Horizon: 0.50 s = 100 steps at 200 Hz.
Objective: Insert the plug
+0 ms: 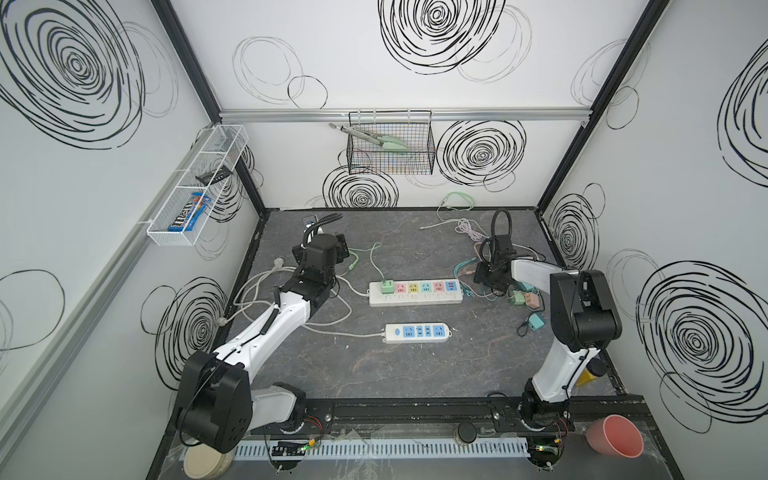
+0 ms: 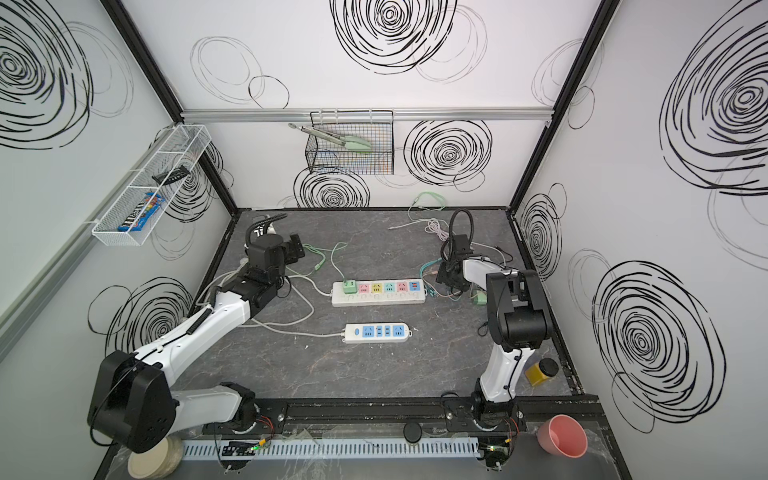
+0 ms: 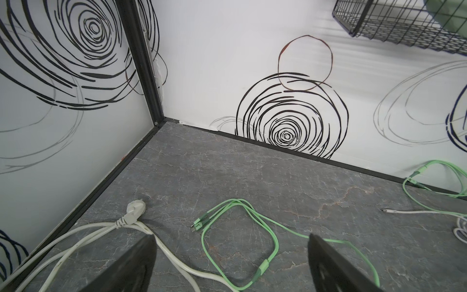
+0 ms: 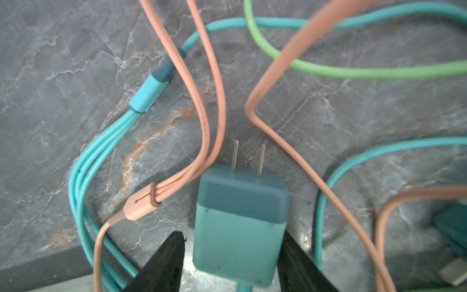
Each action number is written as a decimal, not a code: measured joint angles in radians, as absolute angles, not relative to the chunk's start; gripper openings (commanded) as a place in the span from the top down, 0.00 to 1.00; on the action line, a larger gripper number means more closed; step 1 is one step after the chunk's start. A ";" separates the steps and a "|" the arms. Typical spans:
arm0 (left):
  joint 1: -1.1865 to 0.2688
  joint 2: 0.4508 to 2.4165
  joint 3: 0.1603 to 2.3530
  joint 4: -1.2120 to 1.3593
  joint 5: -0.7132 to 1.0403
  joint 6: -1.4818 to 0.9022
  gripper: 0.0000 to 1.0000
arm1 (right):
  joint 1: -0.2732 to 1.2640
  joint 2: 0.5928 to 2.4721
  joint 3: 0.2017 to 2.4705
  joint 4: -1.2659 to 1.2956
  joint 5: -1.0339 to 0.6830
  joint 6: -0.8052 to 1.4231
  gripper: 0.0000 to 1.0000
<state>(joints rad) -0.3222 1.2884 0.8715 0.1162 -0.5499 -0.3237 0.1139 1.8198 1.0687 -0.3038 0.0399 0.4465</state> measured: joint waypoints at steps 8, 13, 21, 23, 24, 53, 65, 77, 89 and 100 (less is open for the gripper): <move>-0.323 1.288 0.871 0.116 -0.545 -0.318 0.04 | 0.114 1.820 1.069 -0.303 0.042 0.447 0.39; -0.323 1.288 0.871 0.115 -0.543 -0.314 0.04 | 0.114 1.820 1.069 -0.303 0.043 0.447 0.39; -0.326 1.288 0.871 0.115 -0.539 -0.308 0.04 | 0.114 1.820 1.069 -0.303 0.044 0.447 0.41; -0.326 1.288 0.871 0.116 -0.538 -0.306 0.04 | 0.114 1.820 1.069 -0.303 0.044 0.447 0.41; -0.326 1.288 0.871 0.116 -0.538 -0.305 0.04 | 0.114 1.820 1.069 -0.303 0.044 0.447 0.41; -0.336 1.288 0.872 0.109 -0.526 -0.294 0.04 | 0.114 1.820 1.068 -0.299 0.053 0.441 0.50; -0.338 1.290 0.880 0.091 -0.524 -0.289 0.04 | 0.114 1.820 1.067 -0.293 0.058 0.432 0.55; -0.342 1.296 0.899 0.070 -0.524 -0.284 0.04 | 0.114 1.818 1.064 -0.282 0.063 0.421 0.59; -0.351 1.302 0.918 0.058 -0.525 -0.278 0.04 | 0.114 1.807 1.050 -0.264 0.065 0.405 0.62; -0.365 1.304 0.930 0.052 -0.524 -0.271 0.04 | 0.115 1.783 1.032 -0.249 0.062 0.393 0.64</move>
<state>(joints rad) -0.3649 1.3037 0.9302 0.0517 -0.5243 -0.2707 0.1150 1.7832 1.0317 -0.2493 0.0620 0.3935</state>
